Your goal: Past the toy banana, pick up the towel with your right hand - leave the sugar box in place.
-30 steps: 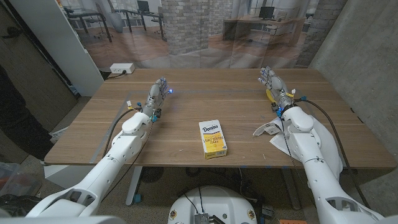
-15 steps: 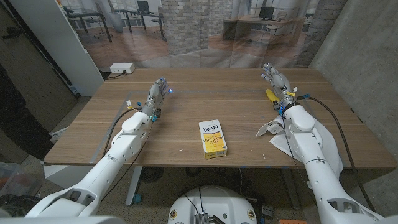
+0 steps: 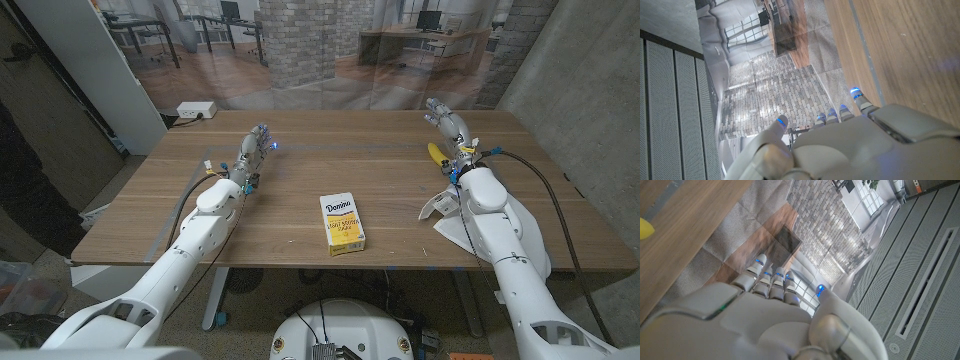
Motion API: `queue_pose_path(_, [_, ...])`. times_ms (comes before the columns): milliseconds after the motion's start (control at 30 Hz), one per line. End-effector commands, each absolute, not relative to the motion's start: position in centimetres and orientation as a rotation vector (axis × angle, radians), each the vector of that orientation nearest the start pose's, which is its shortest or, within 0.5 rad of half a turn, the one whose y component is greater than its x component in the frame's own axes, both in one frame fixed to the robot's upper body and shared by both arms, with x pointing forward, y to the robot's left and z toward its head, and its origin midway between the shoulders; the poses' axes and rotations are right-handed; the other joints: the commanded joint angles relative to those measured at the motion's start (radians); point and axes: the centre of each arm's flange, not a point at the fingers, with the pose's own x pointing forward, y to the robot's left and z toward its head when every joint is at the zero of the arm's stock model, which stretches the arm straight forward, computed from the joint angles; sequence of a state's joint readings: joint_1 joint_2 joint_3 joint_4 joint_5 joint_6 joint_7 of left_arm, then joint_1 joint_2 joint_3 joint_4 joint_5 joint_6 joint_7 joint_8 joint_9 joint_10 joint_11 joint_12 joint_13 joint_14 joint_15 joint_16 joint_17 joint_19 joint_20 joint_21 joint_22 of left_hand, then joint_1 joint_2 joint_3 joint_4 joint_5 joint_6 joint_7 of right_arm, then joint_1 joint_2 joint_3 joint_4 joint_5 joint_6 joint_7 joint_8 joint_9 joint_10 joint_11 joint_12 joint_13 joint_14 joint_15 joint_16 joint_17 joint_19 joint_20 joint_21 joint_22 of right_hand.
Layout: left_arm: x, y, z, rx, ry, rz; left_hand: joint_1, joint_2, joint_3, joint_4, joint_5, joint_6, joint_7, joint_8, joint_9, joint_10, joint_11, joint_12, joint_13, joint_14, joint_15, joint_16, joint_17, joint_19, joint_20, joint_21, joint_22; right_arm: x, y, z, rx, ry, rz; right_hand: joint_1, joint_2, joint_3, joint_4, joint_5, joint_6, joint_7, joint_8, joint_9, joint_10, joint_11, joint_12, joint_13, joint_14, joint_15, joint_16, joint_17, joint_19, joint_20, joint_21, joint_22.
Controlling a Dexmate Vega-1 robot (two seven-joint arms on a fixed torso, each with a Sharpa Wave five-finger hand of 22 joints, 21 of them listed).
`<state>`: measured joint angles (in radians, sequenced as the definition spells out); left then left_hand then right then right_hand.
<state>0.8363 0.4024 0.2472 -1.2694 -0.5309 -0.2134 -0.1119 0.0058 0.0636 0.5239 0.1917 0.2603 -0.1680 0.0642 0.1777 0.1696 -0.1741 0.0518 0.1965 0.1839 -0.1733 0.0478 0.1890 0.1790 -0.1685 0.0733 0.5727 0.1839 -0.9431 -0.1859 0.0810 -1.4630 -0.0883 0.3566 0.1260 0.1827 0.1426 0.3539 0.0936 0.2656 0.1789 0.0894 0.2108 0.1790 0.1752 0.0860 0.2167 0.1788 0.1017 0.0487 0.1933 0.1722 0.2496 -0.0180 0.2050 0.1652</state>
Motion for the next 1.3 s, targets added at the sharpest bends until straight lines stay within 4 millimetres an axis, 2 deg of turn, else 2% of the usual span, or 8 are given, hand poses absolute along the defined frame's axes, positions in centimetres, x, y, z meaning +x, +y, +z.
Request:
queue_pose_path(33, [66.5,28.7,-2.3,-0.034,-0.568,-0.216,0.001,0.114,0.001,-0.003,0.006,-0.092,0.001,0.004,0.004,-0.094,0.005,0.005,0.001,-0.148,0.002,0.006,0.004,-0.079,0.006,-0.003,0.001,59.4,-30.6,3.1,-0.4,-0.888,-0.056,0.017,0.007,0.008,-0.002,-0.004,0.006,-0.001,0.001,0.004,0.013,0.004,-0.003,0.005,0.008,-0.002,0.004,0.003,0.007,0.0,0.001,0.005])
queue_pose_path(1300, [67.1,28.2,-2.0,-0.029,-0.566,-0.227,0.001,0.115,0.001,-0.002,0.007,-0.091,0.001,0.004,0.004,-0.096,0.003,0.004,0.002,-0.149,0.002,0.005,0.004,-0.077,0.006,-0.009,0.002,56.2,-31.4,5.0,-0.636,-0.962,-0.215,0.03,0.005,0.023,-0.014,-0.009,0.031,-0.004,-0.001,0.004,0.038,0.005,-0.006,0.006,0.024,-0.008,0.0,0.003,0.016,-0.006,-0.003,0.005])
